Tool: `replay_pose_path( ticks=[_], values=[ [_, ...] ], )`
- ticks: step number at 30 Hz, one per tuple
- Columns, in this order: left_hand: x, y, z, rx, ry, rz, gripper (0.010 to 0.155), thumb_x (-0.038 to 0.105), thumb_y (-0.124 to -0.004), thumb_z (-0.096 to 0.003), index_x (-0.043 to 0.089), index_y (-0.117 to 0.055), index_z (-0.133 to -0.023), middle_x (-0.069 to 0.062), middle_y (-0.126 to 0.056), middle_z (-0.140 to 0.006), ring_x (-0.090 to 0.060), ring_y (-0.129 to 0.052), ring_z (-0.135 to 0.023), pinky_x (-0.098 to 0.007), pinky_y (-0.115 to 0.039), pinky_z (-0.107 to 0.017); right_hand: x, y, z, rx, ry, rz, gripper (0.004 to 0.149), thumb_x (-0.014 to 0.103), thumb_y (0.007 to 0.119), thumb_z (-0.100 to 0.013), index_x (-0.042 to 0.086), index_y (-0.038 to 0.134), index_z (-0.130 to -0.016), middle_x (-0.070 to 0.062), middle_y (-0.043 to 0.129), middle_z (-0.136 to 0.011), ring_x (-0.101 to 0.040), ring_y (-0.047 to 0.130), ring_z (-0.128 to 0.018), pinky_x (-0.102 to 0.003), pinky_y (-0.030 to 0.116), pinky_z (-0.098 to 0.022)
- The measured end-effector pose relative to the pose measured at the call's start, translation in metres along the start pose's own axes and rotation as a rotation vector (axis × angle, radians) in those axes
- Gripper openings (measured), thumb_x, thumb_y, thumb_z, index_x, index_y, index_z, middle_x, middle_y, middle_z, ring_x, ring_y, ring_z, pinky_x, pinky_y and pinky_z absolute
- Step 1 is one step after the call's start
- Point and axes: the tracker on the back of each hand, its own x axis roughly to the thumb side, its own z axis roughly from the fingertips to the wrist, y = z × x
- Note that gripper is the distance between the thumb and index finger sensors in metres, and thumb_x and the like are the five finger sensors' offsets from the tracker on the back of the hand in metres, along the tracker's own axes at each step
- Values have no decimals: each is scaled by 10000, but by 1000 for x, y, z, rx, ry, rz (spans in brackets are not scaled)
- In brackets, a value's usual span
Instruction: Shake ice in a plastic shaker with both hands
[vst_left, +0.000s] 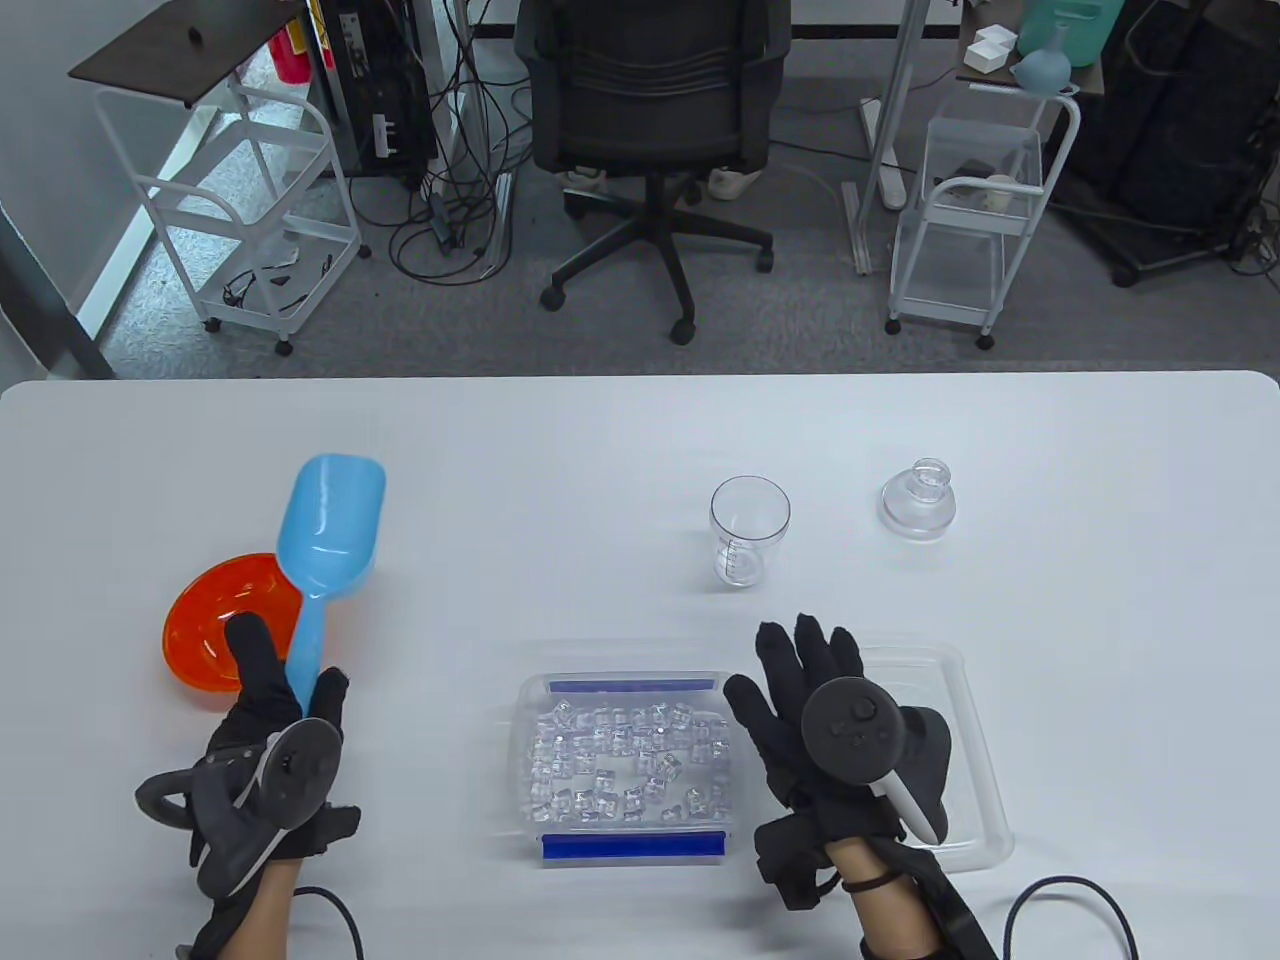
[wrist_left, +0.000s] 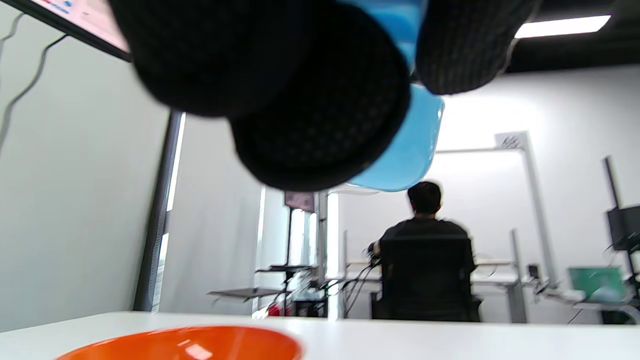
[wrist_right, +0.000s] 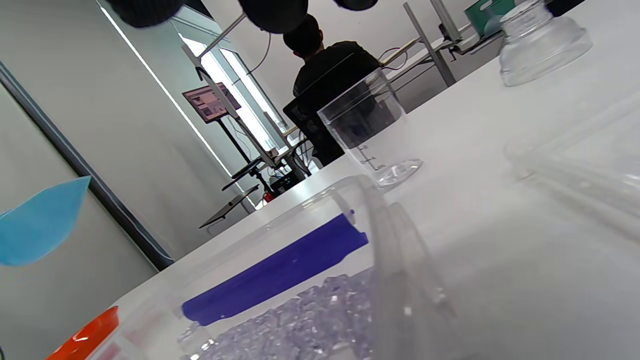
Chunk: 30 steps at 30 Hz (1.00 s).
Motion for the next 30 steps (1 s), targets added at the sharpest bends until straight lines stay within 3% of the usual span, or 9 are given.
replay_pose_path(
  ticks=[2, 5, 9, 12, 17, 21, 24, 30],
  values=[
    [15, 2, -2, 37, -38, 52, 879, 426, -739, -524, -86, -222, -1018, -107, -899, -781, -119, -1045, -379, -214, -895, -254, 8, 2, 3, -3, -52, -25, 674, 496, 556, -583, 68, 480, -1097, -300, 392, -1124, -624, 315, -974, -765, 405, -608],
    [36, 5, -2, 44, -94, 128, 867, 429, -734, -526, -81, -236, -1020, -100, -896, -786, -112, -1044, -381, -209, -894, -255, 18, 5, 7, 18, -113, -55, 644, 489, 556, -584, 70, 552, -1073, -296, 568, -1066, -620, 381, -967, -763, 437, -595],
    [69, 11, 7, 46, -167, 274, 856, 435, -726, -533, -79, -245, -1020, -95, -898, -784, -102, -1043, -377, -201, -894, -255, 28, 13, 11, 66, -177, -124, 623, 485, 553, -586, 82, 587, -1060, -285, 622, -1042, -620, 397, -964, -764, 437, -591],
    [97, 18, 13, 52, -269, 367, 846, 433, -728, -534, -91, -275, -1020, -99, -898, -789, -122, -1046, -391, -213, -894, -265, 34, 21, 13, 107, -209, -160, 628, 496, 537, -590, 93, 571, -1071, -276, 602, -1061, -621, 381, -968, -766, 429, -593],
    [132, 29, 27, 101, -396, 380, 841, 444, -718, -538, -92, -283, -1019, -88, -897, -792, -120, -1053, -410, -207, -900, -274, 44, 33, 18, 189, -269, -220, 638, 520, 491, -599, 120, 532, -1094, -269, 529, -1111, -627, 351, -973, -766, 419, -595],
    [153, 28, 43, 72, -480, 384, 840, 444, -718, -539, -95, -286, -1017, -89, -901, -785, -118, -1056, -404, -205, -902, -269, 49, 42, 20, 280, -285, -333, 674, 536, 447, -606, 99, 439, -1119, -275, 466, -1130, -627, 327, -974, -764, 411, -598],
    [162, 24, 50, 48, -520, 361, 845, 445, -722, -535, -99, -290, -1015, -109, -909, -762, -114, -1057, -397, -203, -903, -264, 51, 49, 20, 373, -284, -445, 711, 547, 404, -617, 52, 349, -1124, -291, 390, -1136, -624, 294, -978, -761, 399, -602],
    [167, 23, 57, 92, -560, 323, 867, 452, -717, -529, -140, -289, -996, -126, -879, -777, -120, -1046, -456, -204, -897, -302, 53, 53, 23, 380, -256, -506, 695, 529, 399, -643, 34, 263, -1113, -295, 334, -1127, -598, 308, -988, -744, 421, -613]
  ],
)
